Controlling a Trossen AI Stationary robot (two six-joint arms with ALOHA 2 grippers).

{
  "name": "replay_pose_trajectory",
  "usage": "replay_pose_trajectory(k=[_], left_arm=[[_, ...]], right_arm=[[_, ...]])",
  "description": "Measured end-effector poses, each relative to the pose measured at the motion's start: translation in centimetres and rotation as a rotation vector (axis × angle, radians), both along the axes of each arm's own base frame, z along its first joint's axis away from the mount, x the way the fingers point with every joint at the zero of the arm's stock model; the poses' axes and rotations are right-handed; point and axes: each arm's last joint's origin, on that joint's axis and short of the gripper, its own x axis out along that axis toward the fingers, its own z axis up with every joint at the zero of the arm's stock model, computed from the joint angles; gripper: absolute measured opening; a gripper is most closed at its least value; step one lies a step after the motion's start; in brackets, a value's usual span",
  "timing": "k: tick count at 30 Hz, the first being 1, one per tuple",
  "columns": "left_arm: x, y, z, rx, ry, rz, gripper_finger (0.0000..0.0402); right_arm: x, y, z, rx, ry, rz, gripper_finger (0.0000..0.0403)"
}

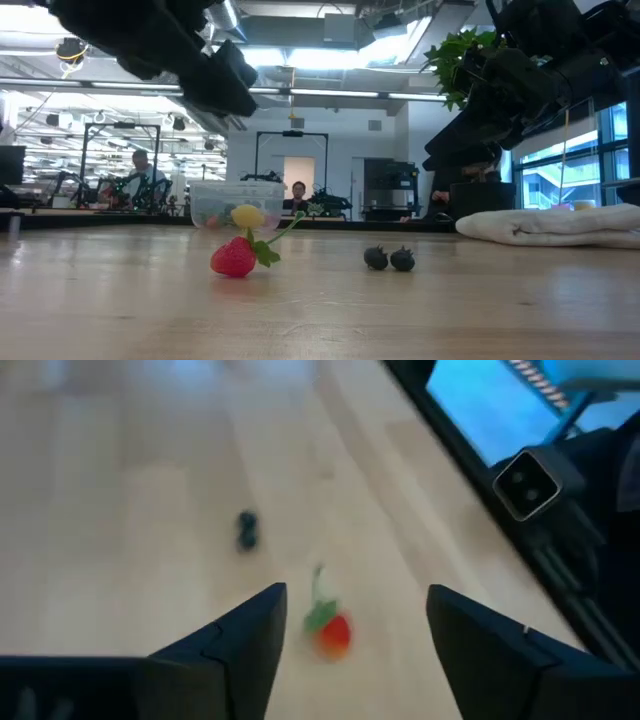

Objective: Pick and placing Produce into tupperware
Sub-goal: Put the red strawberry into the transparent bin

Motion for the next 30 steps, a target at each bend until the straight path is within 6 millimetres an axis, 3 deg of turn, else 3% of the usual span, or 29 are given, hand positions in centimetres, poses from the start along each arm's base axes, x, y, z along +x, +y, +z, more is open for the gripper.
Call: replay_pose_trajectory(k=[4,10,22,30], left_arm=[[0.7,-1.7,-1.8,0.002,-0.024,-0.047,0.0249],[0.9,-2.6,-4.3,0.017,0.055,-0.047,0.0246],[1.1,-2.4,-4.7,0.110,0.020,0.108,0.0245],[1.2,-3.9,-5.9,0.129,-0.014,0.082,0.0245]], right_arm=[[0.0,0.0,0.1,0.002,-0.009,-0.001,0.0252],[0.0,0.0,0.1,0.002,-0.010,-0.001,0.0252],[0.0,0.0,0.1,0.002,-0.011,-0.001,0.0252],[0.0,0.0,0.1,0.002,-0.006,-0.001,0.0252]])
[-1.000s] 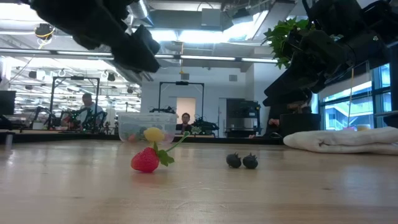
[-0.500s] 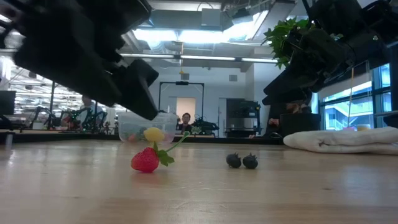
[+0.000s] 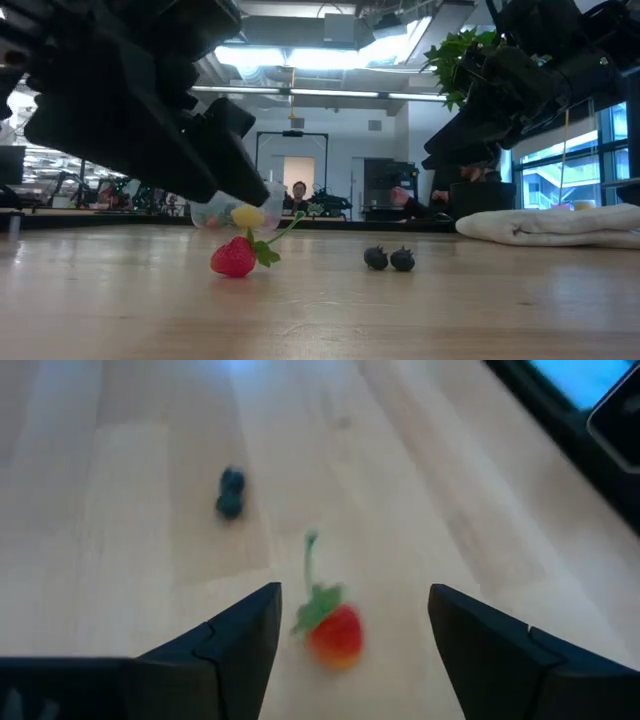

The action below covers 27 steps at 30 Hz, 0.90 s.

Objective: Pick and placing Produce into tupperware
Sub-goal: Put the red strawberry into the transparent bin

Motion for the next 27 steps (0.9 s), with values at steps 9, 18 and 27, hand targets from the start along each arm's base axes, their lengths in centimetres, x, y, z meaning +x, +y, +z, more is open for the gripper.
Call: replay_pose_trajectory(k=[9,18,27], left_arm=[[1.0,-0.4,-2.9,0.046,0.048,0.032,0.0245],[1.1,-0.4,-3.3,0.054,0.056,0.043,0.0235],[0.9,-0.3,-3.5,0.054,0.087,0.056,0.0184]], right_arm=[[0.0,0.0,0.0,0.000,0.000,0.000,0.0252],[0.0,0.0,0.0,0.000,0.000,0.000,0.0252],[0.0,0.0,0.0,0.000,0.000,0.000,0.0252]])
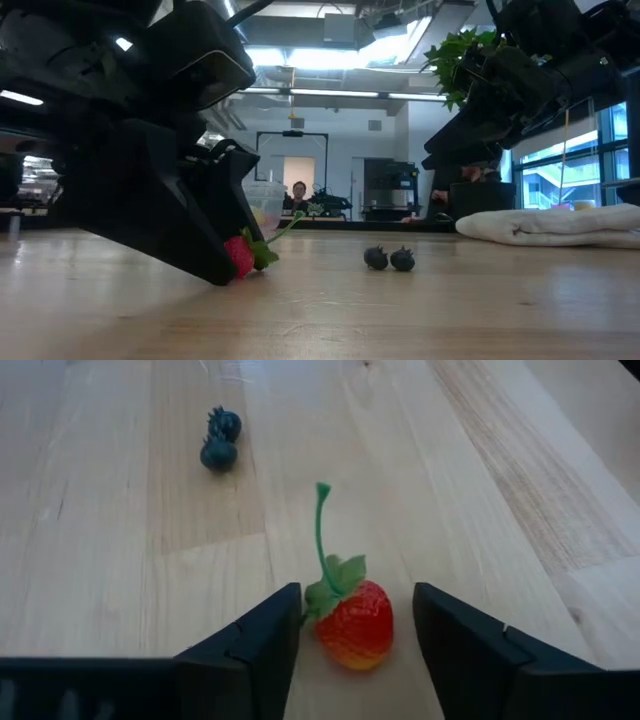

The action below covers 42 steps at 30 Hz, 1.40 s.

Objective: Pick and placing Produce into tupperware
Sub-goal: Put the red strawberry into the transparent bin

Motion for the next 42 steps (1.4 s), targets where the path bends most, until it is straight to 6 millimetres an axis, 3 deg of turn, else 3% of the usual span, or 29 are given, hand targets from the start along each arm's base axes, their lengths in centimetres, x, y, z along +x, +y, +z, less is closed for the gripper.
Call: replay_pose_trajectory(k=[11,18,22,26,30,34,37,42], left_arm=[[-0.1,0.5,0.7,-0.026,0.002,0.041,0.0098],[-0.3,4.6,4.9,-0.133,0.044,0.268,0.0083],[-0.7,8.2,8.3,-0.150,-0.003,0.368,0.0089],[-2.3,13.4,12.1,-0.163,-0.048,0.531,0.0098],[-4.3,18.7,16.4,-0.089,-0.105,0.696,0.0083],[-5.9,23.4,19.0,-0.026,-0.079,0.853,0.0083],[-6.8,26.3,19.6,-0.005,-0.013,0.950,0.0087],[-7.4,30.5,18.1,-0.031,0.118,1.040,0.0096]], right_arm=[[0.0,0.0,0.0,0.000,0.000,-0.001,0.0252],[0.0,0.0,0.0,-0.001,0.000,0.000,0.0252],[0.0,0.0,0.0,-0.001,0.000,0.000,0.0252],[0.0,0.0,0.0,-0.003,0.000,0.001,0.0252],[0.0,0.0,0.0,-0.005,0.000,0.002,0.0252],[0.0,0.0,0.0,-0.006,-0.002,0.003,0.0252],[0.0,0.0,0.1,-0.007,-0.007,0.002,0.0252],[0.0,-0.2,0.1,-0.014,-0.007,-0.010,0.0252]])
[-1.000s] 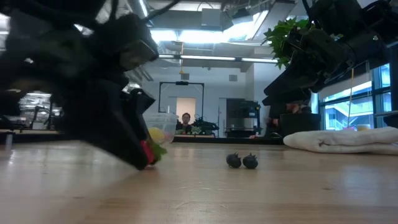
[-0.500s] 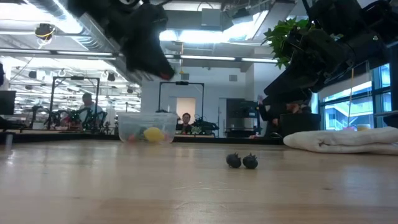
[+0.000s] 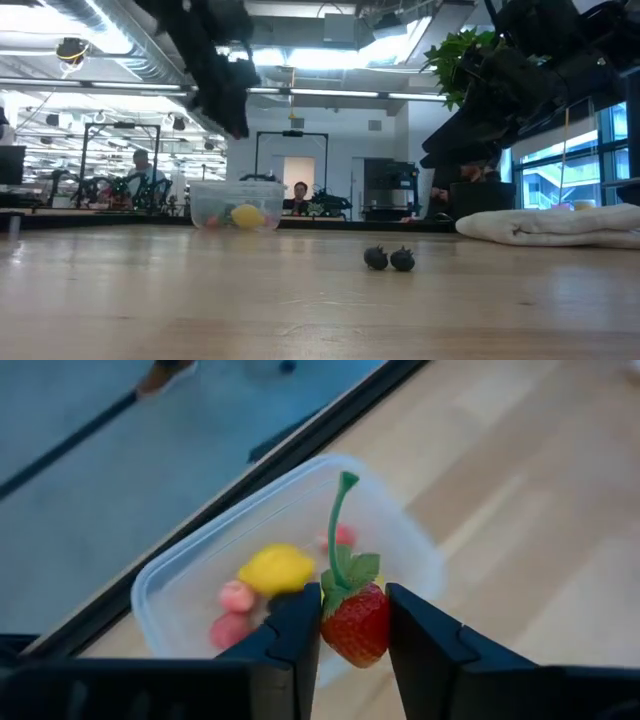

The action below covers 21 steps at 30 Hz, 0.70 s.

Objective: Pick and placing Produce into tupperware
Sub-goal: Put the red strawberry into the transparent bin

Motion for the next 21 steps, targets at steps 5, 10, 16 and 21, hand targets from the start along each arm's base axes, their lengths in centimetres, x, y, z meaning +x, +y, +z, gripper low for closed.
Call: replay_pose_trajectory(k=[5,10,16,21], left_arm=[[0.3,3.3,-3.0,-0.073,0.073,0.035,0.0083],[0.7,5.3,-6.3,-0.146,0.137,0.054,0.0096],[1.1,6.3,-8.8,-0.194,0.211,0.053,0.0101],[1.2,6.4,-9.2,-0.188,0.225,0.032,0.0087]], right_arm=[[0.0,-0.4,0.0,-0.003,0.000,-0.016,0.0252],[0.0,-0.6,0.0,-0.004,0.003,-0.029,0.0252],[0.0,-0.8,0.0,-0.005,0.004,-0.038,0.0252],[0.0,-0.9,0.0,-0.008,0.005,-0.040,0.0252]])
